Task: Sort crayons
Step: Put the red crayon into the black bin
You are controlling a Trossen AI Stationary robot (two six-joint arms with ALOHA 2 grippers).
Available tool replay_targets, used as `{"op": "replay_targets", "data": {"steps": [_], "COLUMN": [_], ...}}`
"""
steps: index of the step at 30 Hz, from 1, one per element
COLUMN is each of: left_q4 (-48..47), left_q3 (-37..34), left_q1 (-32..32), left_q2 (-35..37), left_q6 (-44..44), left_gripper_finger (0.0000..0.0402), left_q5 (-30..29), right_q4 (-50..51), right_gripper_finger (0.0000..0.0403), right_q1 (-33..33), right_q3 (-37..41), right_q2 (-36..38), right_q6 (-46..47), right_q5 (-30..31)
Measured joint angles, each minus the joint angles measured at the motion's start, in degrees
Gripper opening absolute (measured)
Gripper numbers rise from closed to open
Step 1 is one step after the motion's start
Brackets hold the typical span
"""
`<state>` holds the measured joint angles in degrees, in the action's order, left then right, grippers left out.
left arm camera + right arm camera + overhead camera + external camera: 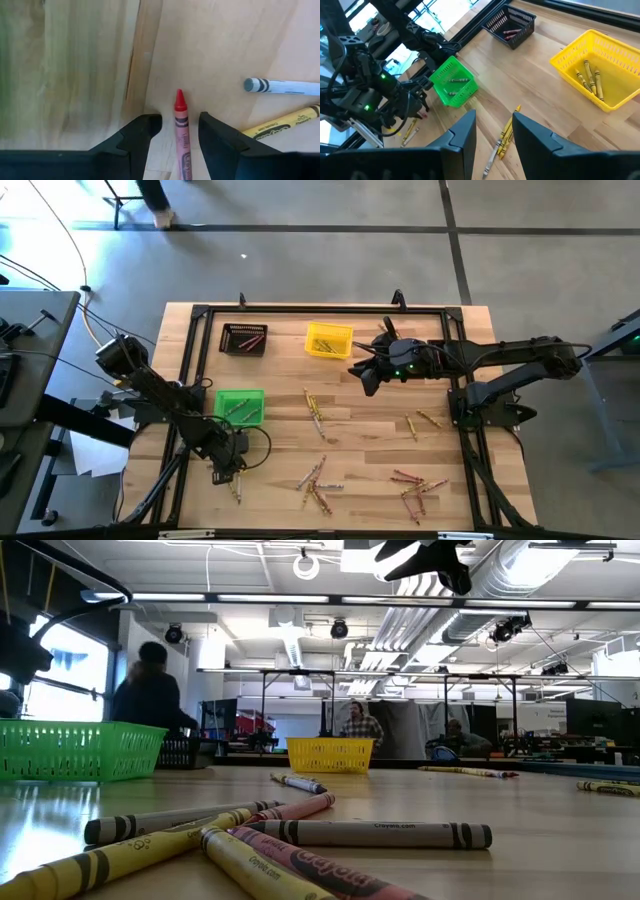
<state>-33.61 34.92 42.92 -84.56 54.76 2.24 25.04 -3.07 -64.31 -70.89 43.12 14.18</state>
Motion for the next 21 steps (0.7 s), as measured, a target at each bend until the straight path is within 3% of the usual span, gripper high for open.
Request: {"op": "replay_targets", "data": {"steps": [4,11,21], "left_q4": [0.3,1.5,0.4], "left_q3": [-0.1,0.0,4.8], "left_q1": [0.0,-0.1,0.0], "left_q2": [-0.2,-0.1,-1.0], "left_q6": [0.0,1.6,6.2], "left_gripper_finger": [0.0114,0.0012,0.0001], "left_q5": [-0.1,3.0,2.0], "right_q4": [0.1,0.5,0.6], "right_gripper_finger": [0.0113,0.0113,0.0113], "right_q1": [0.0,0.0,0.0], "right_q3": [0.0,0.0,0.0], "right_q2": [0.0,0.0,0.0], "right_q6": [0.1,0.0,-0.1], "right_q5": [1.9,2.3,2.0]}}
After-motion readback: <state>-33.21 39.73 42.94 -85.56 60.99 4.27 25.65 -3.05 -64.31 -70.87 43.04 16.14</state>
